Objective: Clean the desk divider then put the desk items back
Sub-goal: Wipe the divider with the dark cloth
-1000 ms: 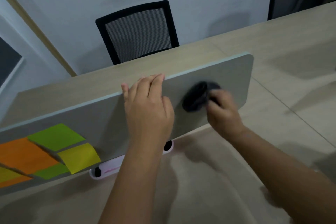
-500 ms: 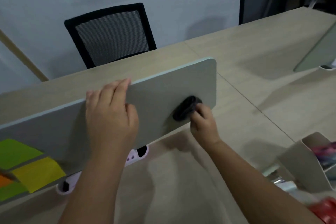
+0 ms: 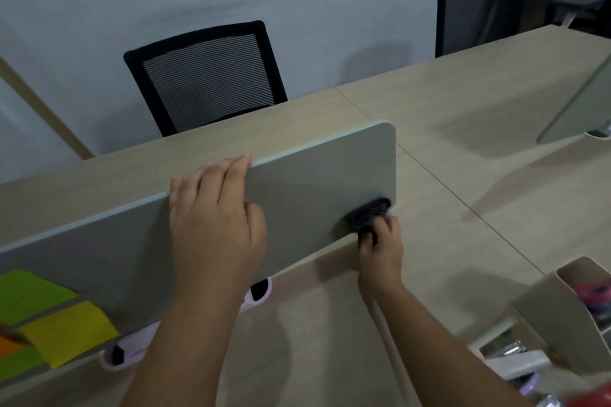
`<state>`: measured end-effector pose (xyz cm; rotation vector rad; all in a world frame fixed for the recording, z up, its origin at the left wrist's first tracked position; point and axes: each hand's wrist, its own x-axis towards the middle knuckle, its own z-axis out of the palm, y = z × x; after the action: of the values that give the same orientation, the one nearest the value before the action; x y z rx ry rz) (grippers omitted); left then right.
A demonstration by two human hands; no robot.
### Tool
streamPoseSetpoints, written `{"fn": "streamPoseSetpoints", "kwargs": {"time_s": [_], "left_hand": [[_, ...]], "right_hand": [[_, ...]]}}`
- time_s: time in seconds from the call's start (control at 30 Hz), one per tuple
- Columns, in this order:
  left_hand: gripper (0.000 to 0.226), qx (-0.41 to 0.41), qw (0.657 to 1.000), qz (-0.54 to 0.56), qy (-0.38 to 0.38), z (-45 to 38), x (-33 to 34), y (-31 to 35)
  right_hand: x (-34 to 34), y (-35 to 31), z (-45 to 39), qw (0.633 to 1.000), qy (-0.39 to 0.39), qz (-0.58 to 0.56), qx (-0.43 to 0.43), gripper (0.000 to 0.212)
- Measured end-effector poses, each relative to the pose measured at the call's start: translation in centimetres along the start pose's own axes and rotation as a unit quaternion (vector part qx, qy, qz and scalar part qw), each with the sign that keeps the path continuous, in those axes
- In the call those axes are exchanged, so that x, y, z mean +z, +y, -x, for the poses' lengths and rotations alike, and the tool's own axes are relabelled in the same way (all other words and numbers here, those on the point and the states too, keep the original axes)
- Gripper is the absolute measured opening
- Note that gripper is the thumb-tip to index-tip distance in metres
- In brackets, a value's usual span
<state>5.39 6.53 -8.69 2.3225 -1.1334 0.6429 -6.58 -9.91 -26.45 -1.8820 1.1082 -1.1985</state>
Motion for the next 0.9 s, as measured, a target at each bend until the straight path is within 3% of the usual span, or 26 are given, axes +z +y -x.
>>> {"fn": "streamPoseSetpoints", "kwargs": {"time_s": [0.13,0.27,0.33,0.47,0.57,0.67,0.8,0.87,0.9], "left_hand": [[0.055,0.012,1.0,-0.013,-0.006,-0.1,0.1,0.0],[0.057,0.016,1.0,-0.016,0.0,0.1,0.1,0.0],[0.057,0.017,1.0,-0.016,0.002,0.2,0.1,0.0],[0.058,0.022,1.0,-0.016,0.002,0.3,0.1,-0.2],[0.058,0.019,1.0,0.0,0.005,0.2,0.2,-0.2],[0.057,0.007,1.0,0.013,0.015,0.1,0.3,0.0],[0.056,0.011,1.0,0.015,0.007,0.3,0.3,0.1],[0.057,0.015,1.0,0.014,0.0,0.4,0.2,-0.2],[0.058,0.02,1.0,0.013,-0.006,0.4,0.0,-0.3]], "right_hand": [[-2.1,-7.6,-5.9,0.984,0.139,-0.092,-0.059,0.018],[-2.7,-9.2,-7.7,0.973,0.167,-0.124,-0.096,0.021],[-1.5,-6.2,-6.2,0.979,0.16,-0.125,-0.025,0.02],[2.3,0.0,-2.2,0.958,0.152,-0.112,0.215,0.034],[5.7,-0.7,1.1,0.942,0.123,-0.12,0.29,0.036],[8.1,-3.4,5.9,0.96,0.057,-0.089,0.259,0.033],[8.3,-6.1,10.7,0.983,-0.095,-0.079,0.137,0.023],[6.8,-6.6,9.1,0.987,-0.086,-0.102,0.087,0.022],[5.9,-6.6,7.0,0.991,-0.028,-0.107,0.074,0.022]]}}
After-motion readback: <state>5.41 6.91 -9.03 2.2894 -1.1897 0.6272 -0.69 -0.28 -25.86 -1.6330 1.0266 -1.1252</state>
